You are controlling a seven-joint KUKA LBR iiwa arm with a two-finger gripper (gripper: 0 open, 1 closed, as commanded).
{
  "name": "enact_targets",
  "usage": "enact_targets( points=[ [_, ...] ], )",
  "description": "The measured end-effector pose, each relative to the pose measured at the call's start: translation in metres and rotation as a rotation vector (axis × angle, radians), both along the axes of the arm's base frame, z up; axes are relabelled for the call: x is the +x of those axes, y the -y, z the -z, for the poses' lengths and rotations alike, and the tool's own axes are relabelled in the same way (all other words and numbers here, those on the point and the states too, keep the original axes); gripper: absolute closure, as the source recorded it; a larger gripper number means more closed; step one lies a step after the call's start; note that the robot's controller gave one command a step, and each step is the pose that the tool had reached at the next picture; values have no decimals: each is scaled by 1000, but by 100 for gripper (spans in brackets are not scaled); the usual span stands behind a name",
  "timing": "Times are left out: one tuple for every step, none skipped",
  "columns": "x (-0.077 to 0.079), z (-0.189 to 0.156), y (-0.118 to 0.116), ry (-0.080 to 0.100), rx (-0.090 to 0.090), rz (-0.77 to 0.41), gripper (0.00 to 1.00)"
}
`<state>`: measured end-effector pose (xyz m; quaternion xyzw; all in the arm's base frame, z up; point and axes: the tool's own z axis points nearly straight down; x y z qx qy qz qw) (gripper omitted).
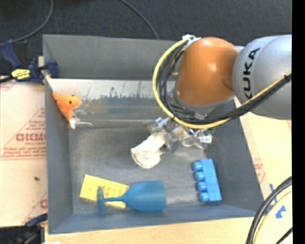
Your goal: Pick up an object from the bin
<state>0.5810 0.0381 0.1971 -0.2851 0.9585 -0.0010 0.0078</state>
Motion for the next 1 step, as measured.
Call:
enact_targets(
  points=[
    [-11, -11, -4, -4, 0, -4, 100]
  ],
)
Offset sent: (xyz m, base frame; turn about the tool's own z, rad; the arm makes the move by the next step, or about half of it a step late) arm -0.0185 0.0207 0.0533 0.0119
